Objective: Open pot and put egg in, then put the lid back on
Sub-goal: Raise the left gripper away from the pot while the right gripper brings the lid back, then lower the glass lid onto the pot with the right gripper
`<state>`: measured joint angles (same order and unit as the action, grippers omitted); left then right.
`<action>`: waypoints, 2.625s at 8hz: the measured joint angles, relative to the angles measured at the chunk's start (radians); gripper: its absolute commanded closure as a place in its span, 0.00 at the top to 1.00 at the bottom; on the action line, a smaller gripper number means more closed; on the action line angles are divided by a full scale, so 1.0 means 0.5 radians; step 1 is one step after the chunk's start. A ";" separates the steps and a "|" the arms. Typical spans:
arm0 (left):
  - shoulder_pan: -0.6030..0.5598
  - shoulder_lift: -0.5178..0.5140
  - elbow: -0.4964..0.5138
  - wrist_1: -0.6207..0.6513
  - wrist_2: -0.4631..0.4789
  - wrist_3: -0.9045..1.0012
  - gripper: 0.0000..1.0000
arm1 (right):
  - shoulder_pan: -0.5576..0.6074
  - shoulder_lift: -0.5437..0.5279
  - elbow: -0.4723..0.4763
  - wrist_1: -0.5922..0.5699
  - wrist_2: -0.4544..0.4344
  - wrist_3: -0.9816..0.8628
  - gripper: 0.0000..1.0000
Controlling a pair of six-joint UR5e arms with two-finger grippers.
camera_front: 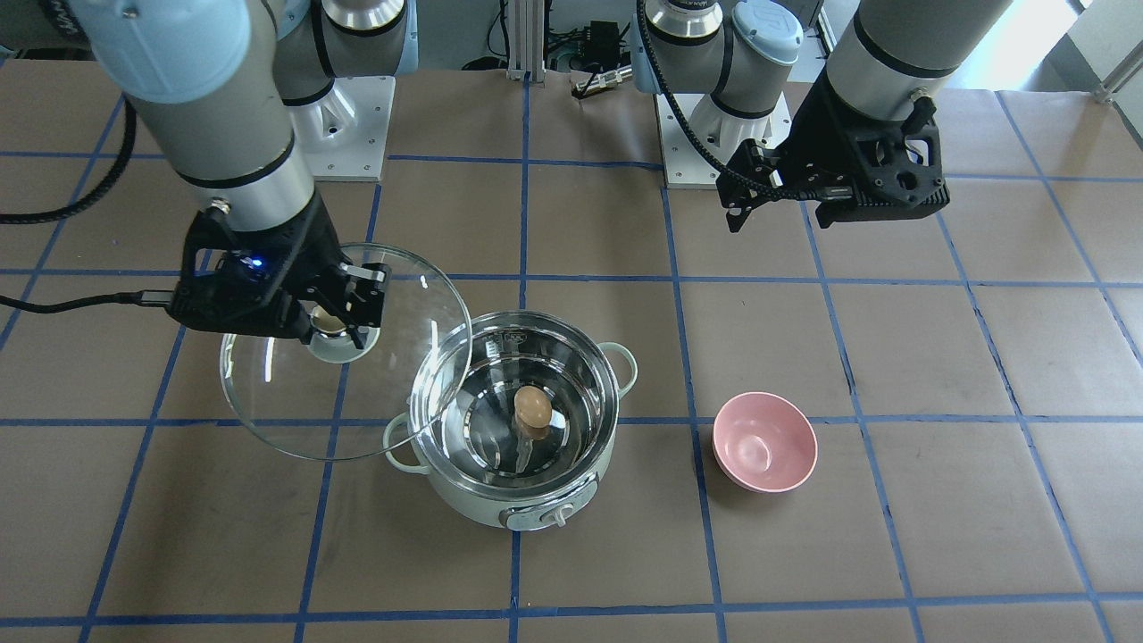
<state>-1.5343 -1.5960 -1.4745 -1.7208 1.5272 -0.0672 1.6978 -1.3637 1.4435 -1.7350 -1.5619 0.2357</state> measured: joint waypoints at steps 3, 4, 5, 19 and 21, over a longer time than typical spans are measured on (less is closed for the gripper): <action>-0.072 0.018 0.004 0.136 0.009 0.180 1.00 | 0.338 0.193 -0.030 -0.237 -0.068 0.462 0.00; -0.096 0.021 0.004 0.161 0.016 0.197 1.00 | 0.410 0.255 -0.033 -0.326 -0.069 0.596 0.00; -0.110 0.021 0.004 0.171 0.018 0.204 1.00 | 0.447 0.302 -0.041 -0.389 -0.069 0.668 0.00; -0.117 0.023 0.001 0.177 0.020 0.187 1.00 | 0.473 0.408 -0.015 -0.438 -0.012 0.592 0.01; -0.117 0.023 0.001 0.177 0.020 0.187 1.00 | 0.473 0.409 -0.013 -0.443 -0.010 0.569 0.01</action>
<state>-1.5928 -1.5846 -1.4742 -1.6322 1.5370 0.0261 1.9344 -1.1591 1.4367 -1.9566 -1.5667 0.5204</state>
